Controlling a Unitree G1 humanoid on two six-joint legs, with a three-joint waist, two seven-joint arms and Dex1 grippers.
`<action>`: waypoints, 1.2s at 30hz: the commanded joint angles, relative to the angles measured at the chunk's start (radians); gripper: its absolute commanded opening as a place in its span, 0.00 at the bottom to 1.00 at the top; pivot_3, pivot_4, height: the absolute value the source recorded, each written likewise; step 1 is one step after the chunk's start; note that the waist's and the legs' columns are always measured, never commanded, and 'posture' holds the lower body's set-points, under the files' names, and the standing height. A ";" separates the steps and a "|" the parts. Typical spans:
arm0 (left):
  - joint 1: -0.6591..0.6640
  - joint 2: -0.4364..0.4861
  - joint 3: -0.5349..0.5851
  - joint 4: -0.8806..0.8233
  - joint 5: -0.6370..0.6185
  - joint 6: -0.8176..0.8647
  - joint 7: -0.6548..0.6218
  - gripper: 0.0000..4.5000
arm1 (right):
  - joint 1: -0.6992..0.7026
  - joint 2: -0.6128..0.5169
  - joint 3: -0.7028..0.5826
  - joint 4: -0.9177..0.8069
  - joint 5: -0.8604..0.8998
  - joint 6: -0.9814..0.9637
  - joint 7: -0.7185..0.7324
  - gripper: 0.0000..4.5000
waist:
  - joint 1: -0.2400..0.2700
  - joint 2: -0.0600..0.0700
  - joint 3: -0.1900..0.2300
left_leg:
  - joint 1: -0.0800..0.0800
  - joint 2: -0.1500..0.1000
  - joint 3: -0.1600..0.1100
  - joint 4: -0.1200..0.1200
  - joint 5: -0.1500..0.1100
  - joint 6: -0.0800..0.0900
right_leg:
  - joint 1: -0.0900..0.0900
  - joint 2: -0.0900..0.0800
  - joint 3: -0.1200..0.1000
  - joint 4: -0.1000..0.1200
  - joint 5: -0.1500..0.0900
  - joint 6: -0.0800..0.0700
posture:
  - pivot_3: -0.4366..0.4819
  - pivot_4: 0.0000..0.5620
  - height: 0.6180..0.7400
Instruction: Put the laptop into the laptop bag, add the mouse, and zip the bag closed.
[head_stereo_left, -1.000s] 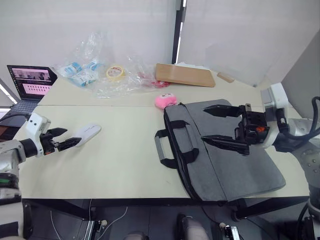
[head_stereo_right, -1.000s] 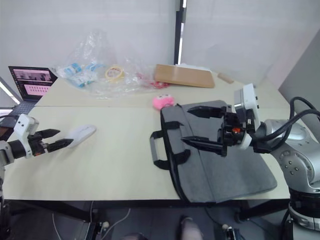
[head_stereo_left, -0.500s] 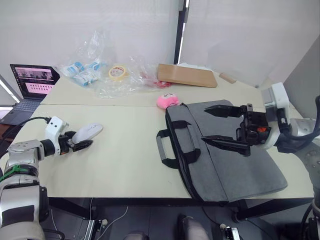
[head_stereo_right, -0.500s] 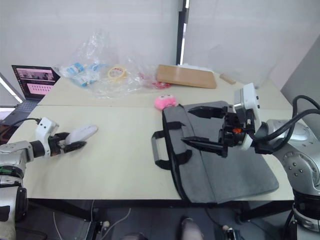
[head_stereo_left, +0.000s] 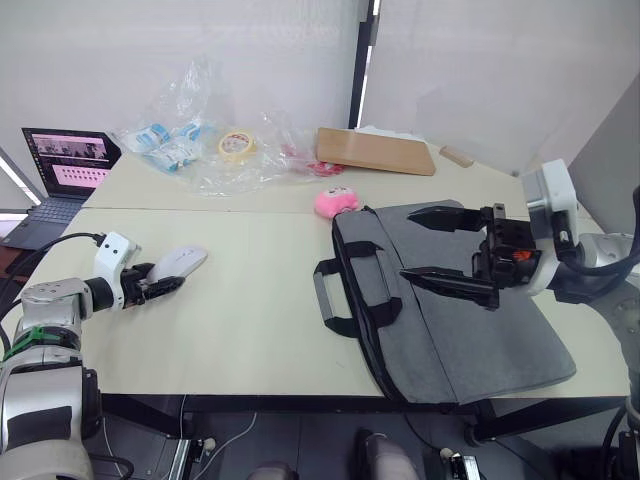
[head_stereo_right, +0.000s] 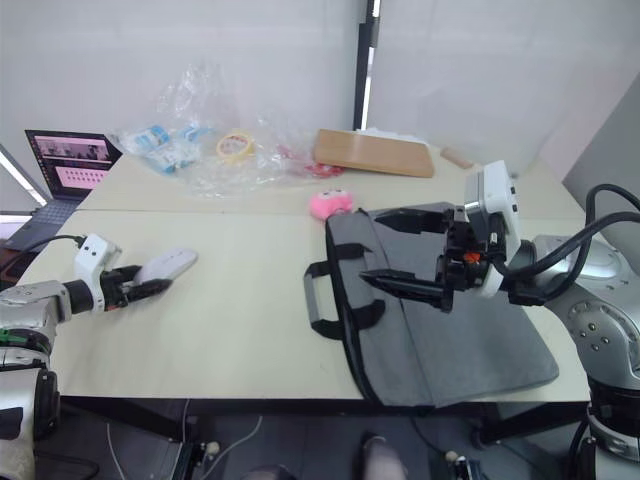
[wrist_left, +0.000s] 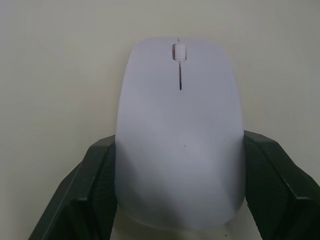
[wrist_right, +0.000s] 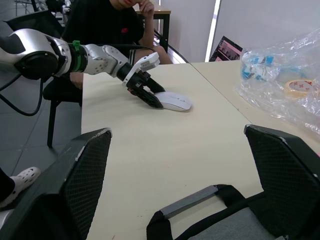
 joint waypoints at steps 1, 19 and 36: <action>0.023 0.051 0.028 -0.089 -0.030 -0.018 -0.063 0.63 | 0.007 -0.004 -0.013 -0.045 -0.025 -0.016 -0.041 1.00 | -0.002 0.000 0.000 | 0.000 0.000 0.000 0.000 0.000 0.000 | 0.000 0.000 0.000 0.000 0.000 0.000 | 0.48 0.27 1.00; 0.546 0.056 0.168 -1.104 -0.320 0.389 -0.024 0.63 | 0.061 0.131 0.404 -0.242 -0.516 0.089 -0.564 1.00 | -0.001 0.000 0.000 | -0.001 0.000 -0.004 -0.001 0.000 -0.001 | -0.003 0.000 0.001 -0.001 0.000 0.000 | 0.48 0.27 1.00; 0.595 0.022 0.143 -1.201 -0.354 0.439 0.045 0.63 | -0.031 0.315 0.595 -0.217 -0.758 0.431 -0.710 1.00 | -0.010 0.000 0.000 | -0.001 0.001 -0.003 -0.002 0.000 -0.001 | -0.003 0.002 0.001 -0.002 0.000 0.000 | 0.48 0.27 1.00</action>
